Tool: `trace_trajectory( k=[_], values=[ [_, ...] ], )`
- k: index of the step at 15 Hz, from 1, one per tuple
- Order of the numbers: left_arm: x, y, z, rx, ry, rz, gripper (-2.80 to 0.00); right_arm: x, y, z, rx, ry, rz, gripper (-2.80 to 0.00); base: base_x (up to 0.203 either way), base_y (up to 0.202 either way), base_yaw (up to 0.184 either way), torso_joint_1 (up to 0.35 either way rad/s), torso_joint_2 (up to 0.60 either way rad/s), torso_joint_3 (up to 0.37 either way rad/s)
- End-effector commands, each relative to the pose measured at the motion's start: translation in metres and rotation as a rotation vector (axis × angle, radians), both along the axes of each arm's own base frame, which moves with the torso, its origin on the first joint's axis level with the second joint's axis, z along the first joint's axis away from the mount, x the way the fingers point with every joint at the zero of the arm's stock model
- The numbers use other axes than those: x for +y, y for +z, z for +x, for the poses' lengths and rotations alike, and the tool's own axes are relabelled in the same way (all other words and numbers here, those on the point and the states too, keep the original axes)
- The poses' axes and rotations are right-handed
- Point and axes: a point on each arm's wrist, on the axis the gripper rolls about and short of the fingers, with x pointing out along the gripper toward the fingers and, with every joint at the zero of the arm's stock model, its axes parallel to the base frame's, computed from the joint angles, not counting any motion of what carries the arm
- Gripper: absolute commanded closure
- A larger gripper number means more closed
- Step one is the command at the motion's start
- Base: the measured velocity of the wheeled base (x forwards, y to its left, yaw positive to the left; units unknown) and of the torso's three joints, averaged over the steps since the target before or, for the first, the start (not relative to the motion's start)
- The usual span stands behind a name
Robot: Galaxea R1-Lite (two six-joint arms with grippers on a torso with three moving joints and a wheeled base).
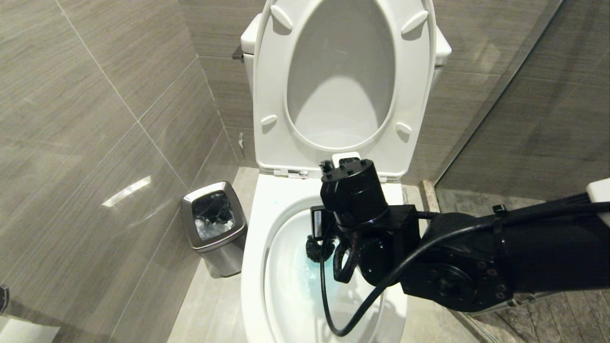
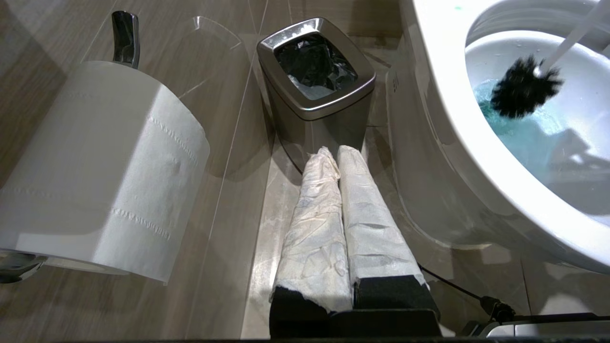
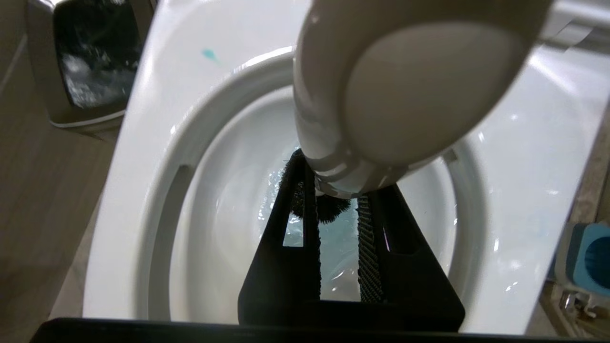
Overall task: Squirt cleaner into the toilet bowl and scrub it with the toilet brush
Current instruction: Scrub the toilet bowl
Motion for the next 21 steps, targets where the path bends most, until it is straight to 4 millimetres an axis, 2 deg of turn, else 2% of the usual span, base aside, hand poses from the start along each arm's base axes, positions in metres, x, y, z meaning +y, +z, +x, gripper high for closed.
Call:
trace_trajectory(
  k=[1,7,9,11,12,15,19,21],
  values=[
    [0.0,0.0,0.0,-0.001,0.002,-0.002,0.0,0.012,-0.039,0.006,0.064,-0.01,-0.048,0.0,0.0,0.0,0.0,0.0,0.0,0.0],
    [0.0,0.0,0.0,-0.001,0.008,-0.008,0.0,0.028,-0.113,0.02,0.115,-0.051,-0.1,0.0,0.0,0.0,0.0,0.0,0.0,0.0],
    [0.0,0.0,0.0,-0.001,0.008,-0.008,0.0,0.031,-0.12,0.024,0.108,-0.055,-0.098,0.0,0.0,0.0,0.0,0.0,0.0,0.0],
    [0.0,0.0,0.0,-0.001,0.008,-0.008,0.0,0.032,-0.118,0.025,0.097,-0.066,-0.092,0.0,0.0,0.0,0.0,0.0,0.0,0.0],
    [0.0,0.0,0.0,-0.001,0.007,-0.008,0.0,0.033,-0.109,0.026,0.076,-0.077,-0.075,0.0,0.0,0.0,0.0,0.0,0.0,0.0],
    [0.0,0.0,0.0,-0.001,0.008,-0.009,0.0,0.027,-0.057,0.021,0.006,-0.083,0.006,0.0,0.0,0.0,0.0,0.0,0.0,0.0],
    [0.0,0.0,0.0,-0.001,0.009,-0.031,0.0,-0.001,0.023,-0.002,-0.068,-0.088,0.098,0.0,0.0,0.0,0.0,0.0,0.0,0.0],
    [0.0,0.0,0.0,-0.001,0.01,-0.04,0.0,-0.016,0.054,-0.016,-0.1,-0.099,0.132,0.0,0.0,0.0,0.0,0.0,0.0,0.0]
  ],
)
